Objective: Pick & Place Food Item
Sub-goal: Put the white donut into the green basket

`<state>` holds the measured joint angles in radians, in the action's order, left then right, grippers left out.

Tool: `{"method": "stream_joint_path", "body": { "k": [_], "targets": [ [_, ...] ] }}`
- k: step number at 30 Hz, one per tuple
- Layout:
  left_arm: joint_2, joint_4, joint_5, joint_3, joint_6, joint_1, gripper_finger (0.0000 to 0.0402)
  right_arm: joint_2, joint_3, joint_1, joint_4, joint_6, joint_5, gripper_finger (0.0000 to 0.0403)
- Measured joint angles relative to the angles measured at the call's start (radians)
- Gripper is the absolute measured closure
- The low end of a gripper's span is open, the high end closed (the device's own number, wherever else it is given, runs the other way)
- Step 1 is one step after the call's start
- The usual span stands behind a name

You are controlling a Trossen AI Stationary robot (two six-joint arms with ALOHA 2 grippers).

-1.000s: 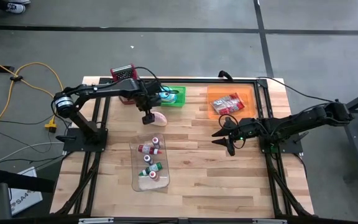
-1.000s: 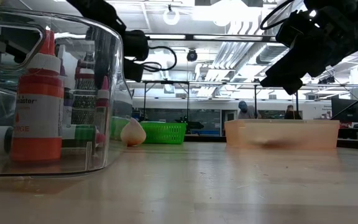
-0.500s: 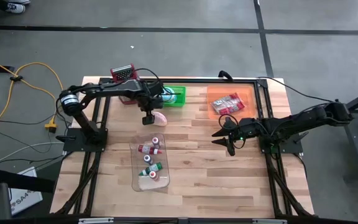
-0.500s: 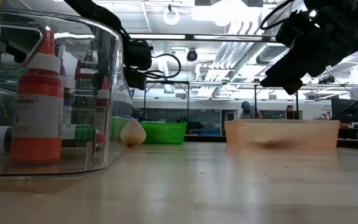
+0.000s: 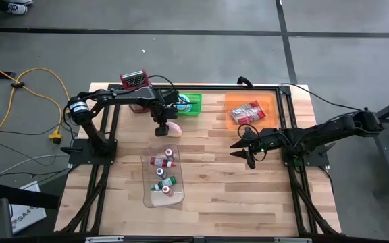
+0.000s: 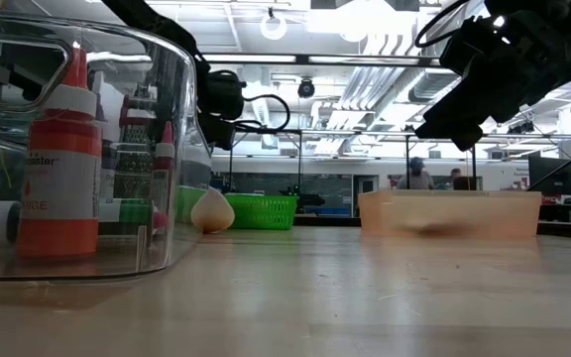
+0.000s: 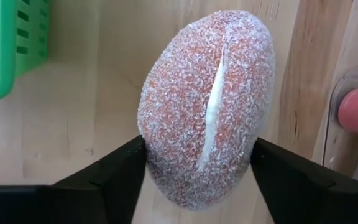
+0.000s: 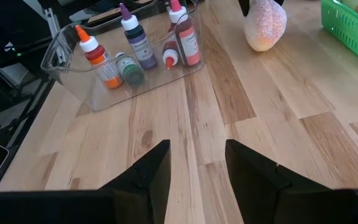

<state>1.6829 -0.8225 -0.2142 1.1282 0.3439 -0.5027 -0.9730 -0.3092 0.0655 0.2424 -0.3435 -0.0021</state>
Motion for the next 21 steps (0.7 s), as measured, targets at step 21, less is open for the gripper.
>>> {"method": "stream_joint_path", "body": {
  "k": [21],
  "targets": [
    [-0.073,-0.031,0.001,0.001,-0.084,-0.003,0.0201,0.0,0.0,0.0,0.0,0.0,0.0,0.0261]
  ]
}}
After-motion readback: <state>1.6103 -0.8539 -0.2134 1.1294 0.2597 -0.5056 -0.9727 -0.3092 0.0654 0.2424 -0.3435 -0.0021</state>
